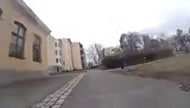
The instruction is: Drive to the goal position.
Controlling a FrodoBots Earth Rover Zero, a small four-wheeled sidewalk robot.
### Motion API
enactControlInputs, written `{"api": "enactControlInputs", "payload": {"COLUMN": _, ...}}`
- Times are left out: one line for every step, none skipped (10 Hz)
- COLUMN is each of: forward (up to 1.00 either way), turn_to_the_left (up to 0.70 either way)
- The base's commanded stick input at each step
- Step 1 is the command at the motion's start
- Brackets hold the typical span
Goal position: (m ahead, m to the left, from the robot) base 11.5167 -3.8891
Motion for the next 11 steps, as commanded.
{"api": "enactControlInputs", "payload": {"forward": 0.7, "turn_to_the_left": 0.0}}
{"api": "enactControlInputs", "payload": {"forward": 0.7, "turn_to_the_left": 0.0}}
{"api": "enactControlInputs", "payload": {"forward": 0.7, "turn_to_the_left": 0.0}}
{"api": "enactControlInputs", "payload": {"forward": 0.7, "turn_to_the_left": 0.0}}
{"api": "enactControlInputs", "payload": {"forward": 0.7, "turn_to_the_left": 0.0}}
{"api": "enactControlInputs", "payload": {"forward": 0.7, "turn_to_the_left": 0.0}}
{"api": "enactControlInputs", "payload": {"forward": 0.7, "turn_to_the_left": 0.0}}
{"api": "enactControlInputs", "payload": {"forward": 0.7, "turn_to_the_left": 0.0}}
{"api": "enactControlInputs", "payload": {"forward": 0.7, "turn_to_the_left": 0.0}}
{"api": "enactControlInputs", "payload": {"forward": 0.7, "turn_to_the_left": 0.0}}
{"api": "enactControlInputs", "payload": {"forward": 0.7, "turn_to_the_left": 0.0}}
